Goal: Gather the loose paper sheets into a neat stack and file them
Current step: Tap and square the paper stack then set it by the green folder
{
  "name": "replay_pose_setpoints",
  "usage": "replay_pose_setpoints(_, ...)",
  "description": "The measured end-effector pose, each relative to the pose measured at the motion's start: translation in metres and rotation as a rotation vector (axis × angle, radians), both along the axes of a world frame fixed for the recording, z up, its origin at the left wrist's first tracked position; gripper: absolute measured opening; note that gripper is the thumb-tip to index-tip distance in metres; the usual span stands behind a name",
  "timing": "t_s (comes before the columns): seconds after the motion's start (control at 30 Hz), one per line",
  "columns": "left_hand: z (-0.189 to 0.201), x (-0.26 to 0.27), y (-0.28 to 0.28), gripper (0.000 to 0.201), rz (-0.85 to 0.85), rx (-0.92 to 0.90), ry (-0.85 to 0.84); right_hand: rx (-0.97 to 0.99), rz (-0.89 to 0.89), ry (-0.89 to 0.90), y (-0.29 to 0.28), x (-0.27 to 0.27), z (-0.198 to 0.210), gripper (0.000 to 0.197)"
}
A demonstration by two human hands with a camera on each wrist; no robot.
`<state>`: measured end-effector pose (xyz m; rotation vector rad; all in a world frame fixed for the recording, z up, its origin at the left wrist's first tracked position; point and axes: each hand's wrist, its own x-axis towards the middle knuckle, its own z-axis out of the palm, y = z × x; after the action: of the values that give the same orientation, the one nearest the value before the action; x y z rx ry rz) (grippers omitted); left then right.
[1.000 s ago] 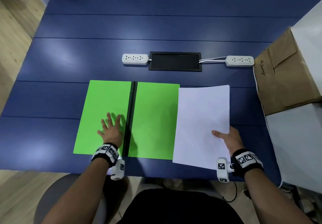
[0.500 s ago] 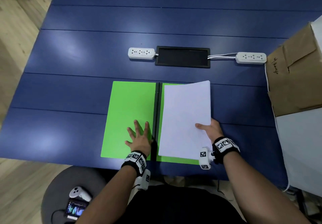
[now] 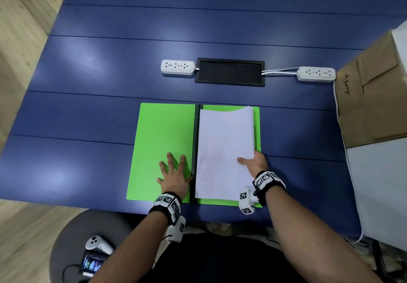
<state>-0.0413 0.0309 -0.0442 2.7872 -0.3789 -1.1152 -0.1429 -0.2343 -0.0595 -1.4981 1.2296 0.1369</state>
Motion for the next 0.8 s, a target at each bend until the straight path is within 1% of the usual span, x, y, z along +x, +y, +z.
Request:
replay_pose_setpoints(0.07, 0.002, 0.005, 0.005, 0.088, 0.046, -0.001, -0.047, -0.072, 0.000, 0.064, 0.001, 0.005, 0.008, 0.037)
replay_pose_setpoints(0.13, 0.009, 0.014, 0.016, 0.090, 0.140, 0.015, -0.110, -0.207, 0.026, 0.167, 0.002, 0.008, 0.021, 0.045)
replay_pose_setpoints(0.23, 0.011, 0.033, 0.050, 0.090, 0.365, 0.084, -0.169, -0.355, 0.118, 0.296, 0.003, 0.001, 0.034, 0.049)
replay_pose_setpoints(0.3, 0.011, 0.044, 0.071, 0.093, 0.514, 0.097, -0.192, -0.373, 0.170, 0.346, 0.002, -0.010, 0.033, 0.047)
replay_pose_setpoints(0.4, 0.013, 0.059, 0.089, 0.094, 0.647, 0.136, -0.182, -0.340, 0.177, 0.393, 0.001, -0.023, 0.029, 0.039)
replay_pose_setpoints(0.47, -0.006, 0.076, 0.108, 0.094, 0.691, 0.129, -0.140, -0.326, 0.197, 0.396, 0.002, -0.028, 0.028, 0.034)
replay_pose_setpoints(0.53, -0.030, 0.092, 0.130, 0.096, 0.615, 0.153, -0.099, -0.329, 0.221, 0.395, 0.004, -0.031, 0.028, 0.032)
replay_pose_setpoints(0.57, -0.038, 0.099, 0.139, 0.086, 0.562, 0.137, -0.084, -0.331, 0.229, 0.392, 0.005, -0.032, 0.027, 0.031)
replay_pose_setpoints(0.6, -0.033, 0.102, 0.142, 0.067, 0.528, 0.081, -0.082, -0.328, 0.229, 0.387, 0.004, -0.033, 0.026, 0.030)
replay_pose_setpoints(0.63, -0.017, 0.101, 0.139, 0.050, 0.496, 0.039, -0.066, -0.328, 0.227, 0.382, 0.004, -0.033, 0.026, 0.030)
replay_pose_setpoints(0.67, 0.012, 0.097, 0.130, 0.041, 0.482, -0.006, -0.063, -0.333, 0.226, 0.375, 0.004, -0.033, 0.027, 0.030)
replay_pose_setpoints(0.7, 0.029, 0.097, 0.127, 0.039, 0.486, -0.045, -0.074, -0.333, 0.220, 0.371, 0.003, -0.034, 0.026, 0.030)
replay_pose_setpoints(0.73, 0.044, 0.094, 0.127, 0.039, 0.530, -0.086, -0.093, -0.325, 0.208, 0.369, 0.001, -0.034, 0.026, 0.030)
replay_pose_setpoints(0.8, 0.071, 0.089, 0.132, 0.041, 0.595, -0.234, -0.115, -0.309, 0.179, 0.350, -0.002, -0.035, 0.027, 0.029)
